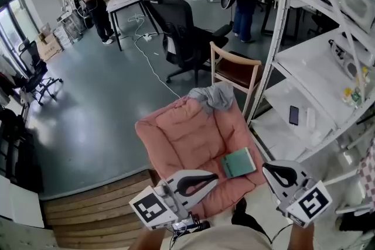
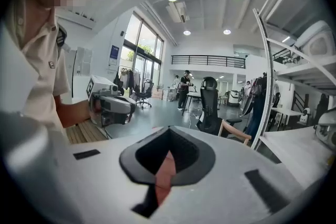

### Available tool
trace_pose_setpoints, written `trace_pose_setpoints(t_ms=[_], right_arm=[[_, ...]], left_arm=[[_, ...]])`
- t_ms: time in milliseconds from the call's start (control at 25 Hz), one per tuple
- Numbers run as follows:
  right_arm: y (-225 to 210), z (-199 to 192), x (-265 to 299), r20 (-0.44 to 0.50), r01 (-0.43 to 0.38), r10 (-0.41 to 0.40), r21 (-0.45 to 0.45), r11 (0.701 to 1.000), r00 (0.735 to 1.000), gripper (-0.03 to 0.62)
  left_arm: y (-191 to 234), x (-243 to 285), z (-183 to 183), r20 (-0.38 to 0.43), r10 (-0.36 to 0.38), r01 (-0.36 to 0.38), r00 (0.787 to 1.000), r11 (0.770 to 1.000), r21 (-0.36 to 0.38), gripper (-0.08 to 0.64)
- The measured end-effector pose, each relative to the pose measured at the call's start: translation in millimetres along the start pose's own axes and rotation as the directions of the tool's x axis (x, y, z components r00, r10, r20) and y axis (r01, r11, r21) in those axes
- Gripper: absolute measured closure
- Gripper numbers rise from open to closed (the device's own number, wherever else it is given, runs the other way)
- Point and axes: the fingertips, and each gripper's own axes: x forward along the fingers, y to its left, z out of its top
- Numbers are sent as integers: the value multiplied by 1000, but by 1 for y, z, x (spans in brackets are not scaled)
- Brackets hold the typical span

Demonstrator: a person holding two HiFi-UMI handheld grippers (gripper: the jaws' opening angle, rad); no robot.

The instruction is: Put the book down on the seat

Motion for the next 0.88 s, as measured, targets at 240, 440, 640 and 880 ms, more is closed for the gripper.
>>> trace_pose_setpoints(t_ms=[240, 440, 640, 880], right_arm=[[24, 18, -10, 17, 8, -7, -39, 999, 1000, 606], [35, 24, -12, 27, 15, -14, -54, 998, 1000, 606], [39, 23, -13, 23, 19, -18, -53, 998, 1000, 606], [44, 19, -14, 14, 14, -14, -37, 999, 1000, 606]], left_arm=[[-13, -21, 4, 15, -15, 15, 1000, 1000, 9, 546], [-16, -31, 0, 15, -17, 17, 1000, 1000, 10, 546], [-17, -33, -5, 1, -18, 18, 1000, 1000, 7, 546], [-21, -34, -7, -5, -21, 21, 1000, 1000, 6, 546]])
